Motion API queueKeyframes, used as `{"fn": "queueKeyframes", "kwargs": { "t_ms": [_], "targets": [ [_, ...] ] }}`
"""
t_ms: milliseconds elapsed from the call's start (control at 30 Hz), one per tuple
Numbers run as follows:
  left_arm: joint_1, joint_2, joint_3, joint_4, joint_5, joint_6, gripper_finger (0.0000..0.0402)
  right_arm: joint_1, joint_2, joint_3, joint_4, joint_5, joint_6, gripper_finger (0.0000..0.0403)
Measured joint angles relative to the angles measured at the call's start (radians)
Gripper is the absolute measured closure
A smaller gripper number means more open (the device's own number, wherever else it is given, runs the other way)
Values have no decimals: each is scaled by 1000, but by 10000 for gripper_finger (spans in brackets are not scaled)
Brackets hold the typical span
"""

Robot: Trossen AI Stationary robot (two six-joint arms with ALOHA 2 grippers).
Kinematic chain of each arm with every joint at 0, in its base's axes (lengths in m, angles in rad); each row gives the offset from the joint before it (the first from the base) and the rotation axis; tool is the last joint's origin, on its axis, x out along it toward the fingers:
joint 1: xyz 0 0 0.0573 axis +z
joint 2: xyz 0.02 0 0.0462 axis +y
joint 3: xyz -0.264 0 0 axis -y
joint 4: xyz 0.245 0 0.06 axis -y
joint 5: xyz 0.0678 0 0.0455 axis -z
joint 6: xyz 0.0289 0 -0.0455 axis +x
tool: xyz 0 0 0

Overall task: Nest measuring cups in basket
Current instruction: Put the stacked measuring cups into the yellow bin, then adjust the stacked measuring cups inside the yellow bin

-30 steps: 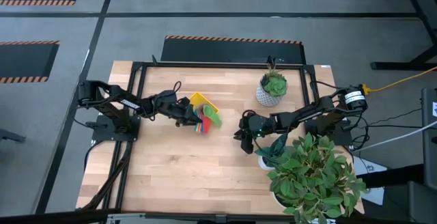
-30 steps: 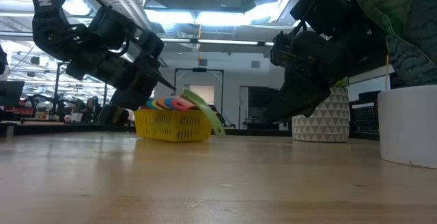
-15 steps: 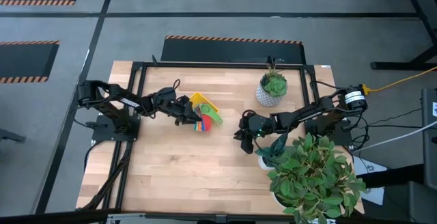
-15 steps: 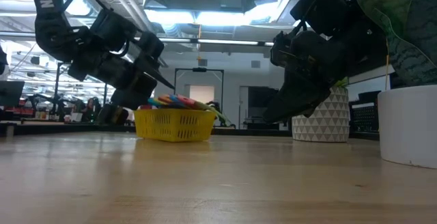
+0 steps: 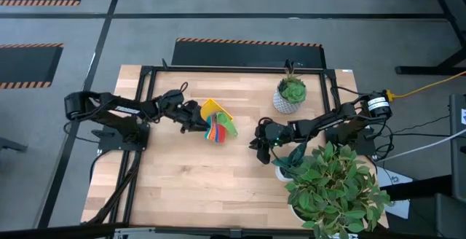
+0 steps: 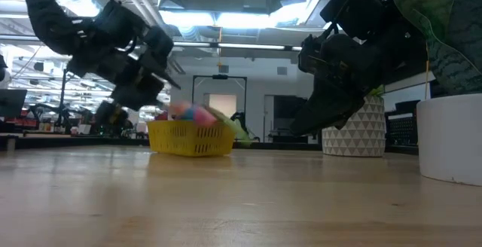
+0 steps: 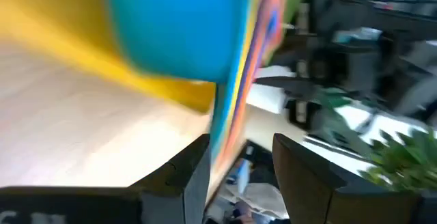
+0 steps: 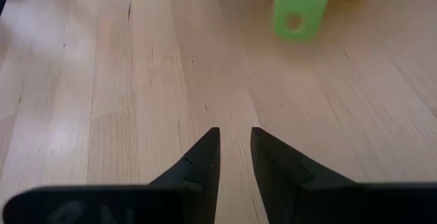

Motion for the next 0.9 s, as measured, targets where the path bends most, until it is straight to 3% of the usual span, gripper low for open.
{"fn": "queueKeyframes", "kwargs": {
  "t_ms": [333,567,900],
  "targets": [
    [-1,-151,0,-339,-57,76,252,0,0,0,4,3,0,315],
    [-6,-170,0,-409,-88,143,252,-19,0,23,27,10,-29,315],
    [-101,-170,0,-550,-264,246,252,-109,0,136,25,27,-181,315]
  ]
}}
